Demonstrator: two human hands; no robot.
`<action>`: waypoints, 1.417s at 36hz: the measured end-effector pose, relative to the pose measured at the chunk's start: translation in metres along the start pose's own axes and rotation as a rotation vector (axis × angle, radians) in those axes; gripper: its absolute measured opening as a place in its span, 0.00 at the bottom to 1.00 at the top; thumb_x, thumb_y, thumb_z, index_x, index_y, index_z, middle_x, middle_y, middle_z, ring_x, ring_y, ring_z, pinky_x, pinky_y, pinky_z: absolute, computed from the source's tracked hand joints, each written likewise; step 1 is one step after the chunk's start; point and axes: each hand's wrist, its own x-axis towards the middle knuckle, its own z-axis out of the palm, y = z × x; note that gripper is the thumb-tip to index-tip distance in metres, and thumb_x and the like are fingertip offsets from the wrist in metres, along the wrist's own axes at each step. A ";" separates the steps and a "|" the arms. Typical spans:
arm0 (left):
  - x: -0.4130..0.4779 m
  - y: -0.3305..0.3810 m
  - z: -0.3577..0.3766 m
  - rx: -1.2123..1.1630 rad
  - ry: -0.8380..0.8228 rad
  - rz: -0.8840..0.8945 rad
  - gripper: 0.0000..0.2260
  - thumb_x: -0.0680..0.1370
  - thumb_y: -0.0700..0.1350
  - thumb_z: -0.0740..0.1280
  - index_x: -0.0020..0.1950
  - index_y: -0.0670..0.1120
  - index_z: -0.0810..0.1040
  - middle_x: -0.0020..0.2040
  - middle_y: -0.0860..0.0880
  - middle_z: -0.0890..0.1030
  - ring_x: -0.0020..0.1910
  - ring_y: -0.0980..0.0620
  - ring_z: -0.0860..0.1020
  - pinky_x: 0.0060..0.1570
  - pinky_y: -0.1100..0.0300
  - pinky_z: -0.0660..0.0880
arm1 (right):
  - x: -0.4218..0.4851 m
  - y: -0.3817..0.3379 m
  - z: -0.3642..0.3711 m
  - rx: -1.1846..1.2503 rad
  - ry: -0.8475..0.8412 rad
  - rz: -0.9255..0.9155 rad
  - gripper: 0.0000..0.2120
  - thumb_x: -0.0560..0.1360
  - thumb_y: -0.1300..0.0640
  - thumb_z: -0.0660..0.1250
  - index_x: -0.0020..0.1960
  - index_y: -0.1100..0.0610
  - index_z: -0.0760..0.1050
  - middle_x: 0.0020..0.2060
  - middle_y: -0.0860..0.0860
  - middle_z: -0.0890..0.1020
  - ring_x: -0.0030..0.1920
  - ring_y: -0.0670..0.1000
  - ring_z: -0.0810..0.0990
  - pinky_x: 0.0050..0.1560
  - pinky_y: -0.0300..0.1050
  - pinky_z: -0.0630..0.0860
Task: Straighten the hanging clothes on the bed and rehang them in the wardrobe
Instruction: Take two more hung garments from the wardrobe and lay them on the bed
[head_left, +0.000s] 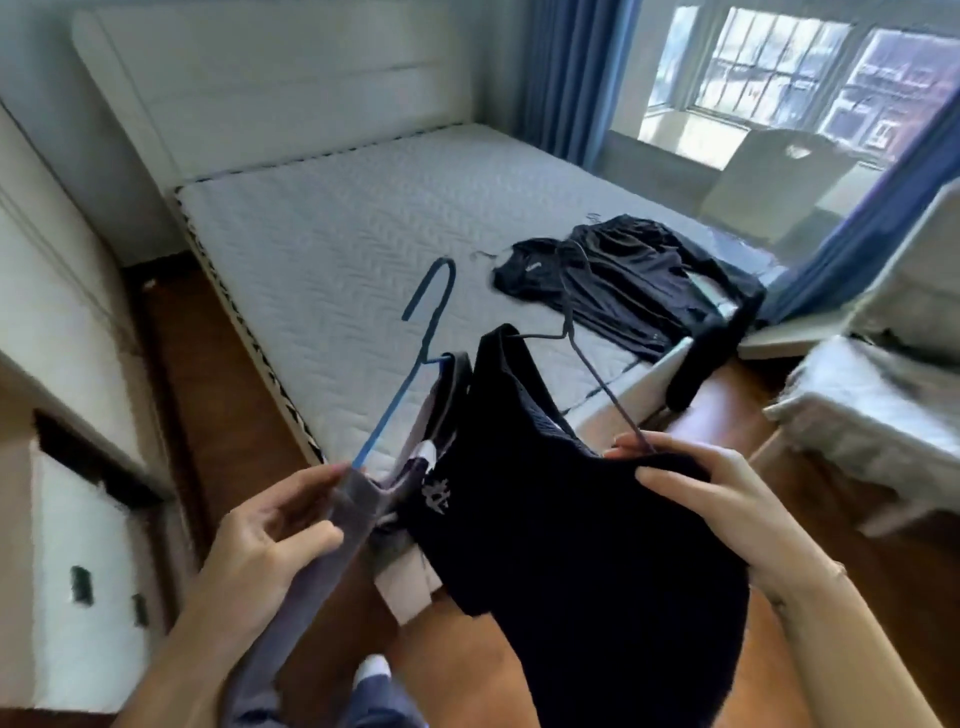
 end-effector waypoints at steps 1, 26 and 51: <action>-0.002 0.005 0.012 -0.008 -0.021 -0.007 0.21 0.56 0.39 0.68 0.47 0.49 0.80 0.39 0.59 0.85 0.38 0.67 0.81 0.38 0.77 0.74 | -0.009 0.002 -0.012 -0.016 0.005 -0.003 0.14 0.70 0.62 0.68 0.56 0.59 0.80 0.51 0.54 0.85 0.50 0.50 0.83 0.50 0.35 0.78; 0.153 0.014 0.095 0.047 -0.239 -0.117 0.32 0.44 0.57 0.81 0.48 0.56 0.84 0.49 0.52 0.85 0.50 0.55 0.83 0.41 0.68 0.79 | 0.120 -0.020 -0.198 -0.293 -0.009 0.016 0.15 0.66 0.60 0.68 0.52 0.58 0.81 0.46 0.49 0.86 0.43 0.42 0.83 0.43 0.28 0.76; 0.432 -0.125 -0.027 0.421 0.494 -0.469 0.08 0.72 0.34 0.70 0.50 0.38 0.82 0.47 0.41 0.83 0.34 0.68 0.78 0.35 0.81 0.69 | 0.676 -0.001 -0.176 -0.918 -0.582 -0.077 0.18 0.75 0.63 0.66 0.45 0.39 0.79 0.42 0.38 0.83 0.43 0.36 0.79 0.47 0.23 0.68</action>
